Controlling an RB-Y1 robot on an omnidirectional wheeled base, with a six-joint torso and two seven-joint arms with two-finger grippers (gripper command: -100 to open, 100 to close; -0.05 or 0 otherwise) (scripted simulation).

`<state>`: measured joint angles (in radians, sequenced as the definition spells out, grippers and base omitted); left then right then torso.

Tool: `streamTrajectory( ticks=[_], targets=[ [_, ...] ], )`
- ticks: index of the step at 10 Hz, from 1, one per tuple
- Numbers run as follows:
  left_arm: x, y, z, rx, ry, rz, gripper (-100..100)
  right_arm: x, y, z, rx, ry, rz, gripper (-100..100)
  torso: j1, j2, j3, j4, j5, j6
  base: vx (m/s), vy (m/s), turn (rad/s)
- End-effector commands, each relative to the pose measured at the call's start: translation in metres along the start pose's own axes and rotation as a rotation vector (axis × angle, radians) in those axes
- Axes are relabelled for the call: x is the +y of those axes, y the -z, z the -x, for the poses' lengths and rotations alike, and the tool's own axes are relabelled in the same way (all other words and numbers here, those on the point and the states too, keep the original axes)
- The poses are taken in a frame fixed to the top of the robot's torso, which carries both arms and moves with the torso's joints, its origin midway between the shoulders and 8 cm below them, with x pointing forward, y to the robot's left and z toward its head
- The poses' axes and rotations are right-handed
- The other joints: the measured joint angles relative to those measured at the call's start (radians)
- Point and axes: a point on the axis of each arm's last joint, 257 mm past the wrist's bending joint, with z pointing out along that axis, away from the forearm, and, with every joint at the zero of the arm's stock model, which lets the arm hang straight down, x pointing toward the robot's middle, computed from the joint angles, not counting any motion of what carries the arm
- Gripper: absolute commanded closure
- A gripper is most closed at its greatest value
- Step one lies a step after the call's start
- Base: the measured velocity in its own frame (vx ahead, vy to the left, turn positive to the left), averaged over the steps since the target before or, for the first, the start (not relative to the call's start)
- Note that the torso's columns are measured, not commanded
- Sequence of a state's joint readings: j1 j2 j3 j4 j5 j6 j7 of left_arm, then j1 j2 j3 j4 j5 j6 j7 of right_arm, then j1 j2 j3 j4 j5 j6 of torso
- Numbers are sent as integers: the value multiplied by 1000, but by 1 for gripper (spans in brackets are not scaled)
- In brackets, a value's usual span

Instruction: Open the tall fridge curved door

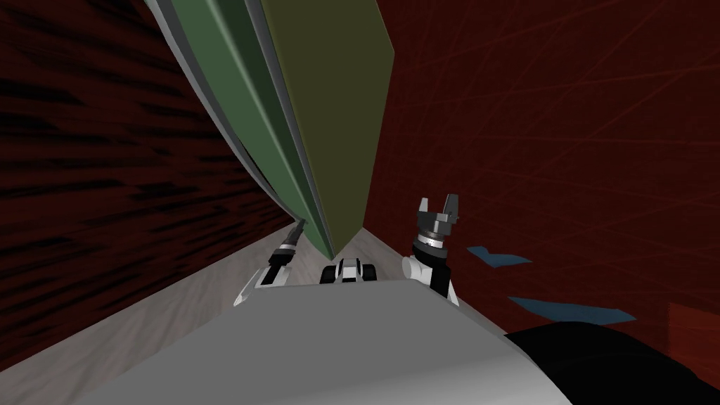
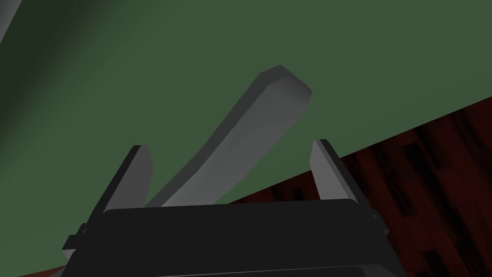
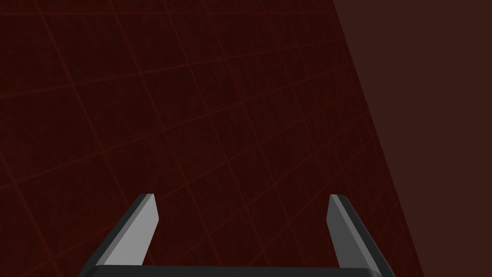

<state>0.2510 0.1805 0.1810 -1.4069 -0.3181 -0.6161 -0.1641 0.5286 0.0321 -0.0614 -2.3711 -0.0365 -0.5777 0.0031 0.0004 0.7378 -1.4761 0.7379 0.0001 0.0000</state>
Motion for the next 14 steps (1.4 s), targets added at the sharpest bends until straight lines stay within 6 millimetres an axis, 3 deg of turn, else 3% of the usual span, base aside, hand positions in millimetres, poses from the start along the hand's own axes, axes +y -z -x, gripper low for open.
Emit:
streamTrajectory(
  ticks=[1,14],
  targets=[
    [1,-6,11,3,-22,18,-100,0,0,0,0,0,0,0,0,0,0,0,0,0,-27,-29,-12],
    [0,-38,95,-2,-201,106,-100,0,0,0,0,0,0,0,-1,1,0,0,0,0,-27,-34,-16]
  ],
)
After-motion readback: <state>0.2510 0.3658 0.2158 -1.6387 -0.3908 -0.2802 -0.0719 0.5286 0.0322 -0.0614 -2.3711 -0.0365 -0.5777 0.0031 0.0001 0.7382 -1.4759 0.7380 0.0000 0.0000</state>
